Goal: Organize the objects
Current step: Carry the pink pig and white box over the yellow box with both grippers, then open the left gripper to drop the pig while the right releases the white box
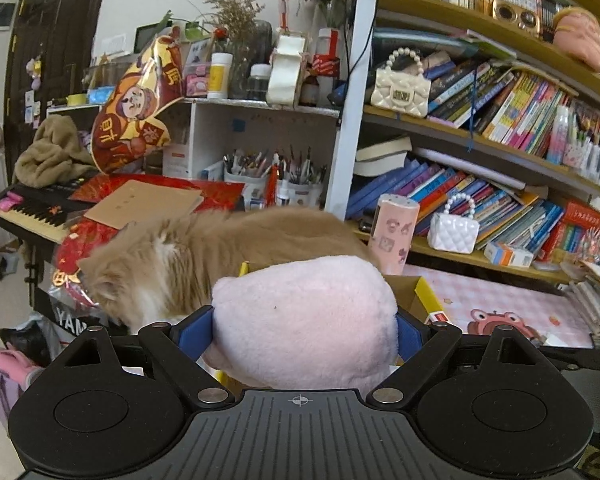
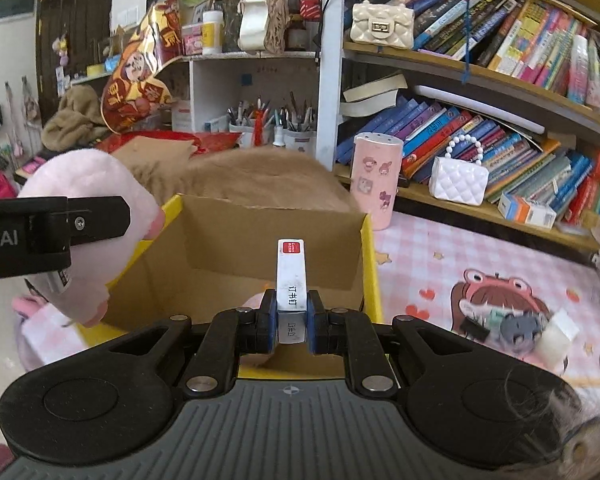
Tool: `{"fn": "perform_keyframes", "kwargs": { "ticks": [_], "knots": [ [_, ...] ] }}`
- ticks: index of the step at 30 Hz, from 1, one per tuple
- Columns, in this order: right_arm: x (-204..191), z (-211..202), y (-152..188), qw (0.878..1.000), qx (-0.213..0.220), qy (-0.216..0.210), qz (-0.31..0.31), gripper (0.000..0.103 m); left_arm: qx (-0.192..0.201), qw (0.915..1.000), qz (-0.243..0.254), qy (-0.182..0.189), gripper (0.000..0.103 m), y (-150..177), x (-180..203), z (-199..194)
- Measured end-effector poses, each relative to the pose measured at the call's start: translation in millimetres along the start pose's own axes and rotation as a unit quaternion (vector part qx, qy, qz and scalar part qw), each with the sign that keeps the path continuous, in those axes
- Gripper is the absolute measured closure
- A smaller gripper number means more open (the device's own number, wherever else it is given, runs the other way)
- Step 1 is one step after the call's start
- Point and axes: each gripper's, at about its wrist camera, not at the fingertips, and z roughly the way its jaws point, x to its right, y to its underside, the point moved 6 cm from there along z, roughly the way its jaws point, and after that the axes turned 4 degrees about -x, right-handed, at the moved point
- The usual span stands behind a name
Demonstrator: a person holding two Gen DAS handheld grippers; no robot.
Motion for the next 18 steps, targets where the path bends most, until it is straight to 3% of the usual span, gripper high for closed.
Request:
{"fn": "perform_keyframes", "kwargs": {
  "ticks": [8, 18],
  "knots": [
    [9.4, 60.6, 1.9, 0.997, -0.062, -0.015, -0.052, 0.090, -0.037, 0.9989, 0.013, -0.027, 0.013, 4.5, 9.0, 48.3],
    [12.1, 99.1, 0.7, 0.988, -0.097, -0.029, -0.117, 0.090, -0.067, 0.9957, 0.043, -0.048, 0.013, 11.9, 19.5, 84.2]
  ]
}}
